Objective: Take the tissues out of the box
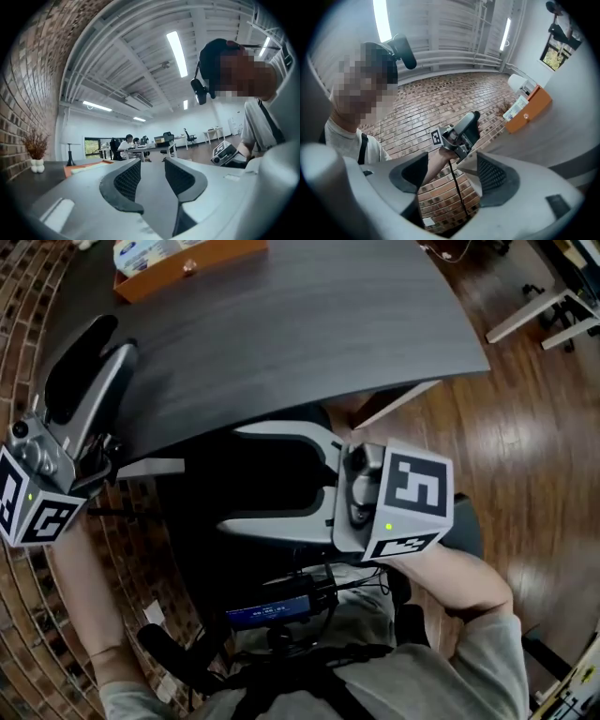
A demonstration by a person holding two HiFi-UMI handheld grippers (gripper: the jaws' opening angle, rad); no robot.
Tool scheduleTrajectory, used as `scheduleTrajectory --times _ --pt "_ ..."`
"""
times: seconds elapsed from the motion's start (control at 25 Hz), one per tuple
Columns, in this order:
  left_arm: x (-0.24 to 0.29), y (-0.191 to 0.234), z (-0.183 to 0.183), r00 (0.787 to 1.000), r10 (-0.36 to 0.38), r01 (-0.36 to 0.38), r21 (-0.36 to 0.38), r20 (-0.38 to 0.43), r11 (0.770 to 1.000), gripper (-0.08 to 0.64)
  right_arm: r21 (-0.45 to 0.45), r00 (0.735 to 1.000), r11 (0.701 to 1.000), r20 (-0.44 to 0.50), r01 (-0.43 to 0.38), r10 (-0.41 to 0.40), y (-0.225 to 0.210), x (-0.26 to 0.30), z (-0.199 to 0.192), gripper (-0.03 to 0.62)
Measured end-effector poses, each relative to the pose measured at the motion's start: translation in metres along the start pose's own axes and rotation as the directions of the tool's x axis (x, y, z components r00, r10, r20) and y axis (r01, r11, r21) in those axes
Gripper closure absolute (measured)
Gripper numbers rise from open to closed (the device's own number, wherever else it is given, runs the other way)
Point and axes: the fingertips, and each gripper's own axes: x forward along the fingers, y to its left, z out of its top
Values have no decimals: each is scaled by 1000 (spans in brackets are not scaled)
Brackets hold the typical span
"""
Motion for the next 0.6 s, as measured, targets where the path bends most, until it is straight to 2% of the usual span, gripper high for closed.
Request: scheduleTrajectory --times 0.16,0.32,0.36,0.4,0.48,0.6 --pt "9 32 -10 996 41 -39 26 -84 999 377 9 1000 1000 5 14 -14 -3 -3 -1 267" --pt "9 81 -9 977 138 -126 83 -160 989 377 -12 1000 1000 14 2 -2 -10 3 1 267" --pt "8 92 -8 972 160 -143 108 -174 984 356 -16 1000 1000 20 -6 6 -11 5 1 267" --pt "9 101 -10 965 177 -152 135 -192 979 303 -11 1000 1000 26 -13 13 -10 7 0 267" --pt "13 114 -16 953 189 -149 177 -238 973 246 12 999 1000 30 -14 14 -7 7 -3 267" --pt "24 137 -23 935 190 -140 180 -300 974 210 39 1000 999 16 7 -8 -6 2 -3 267"
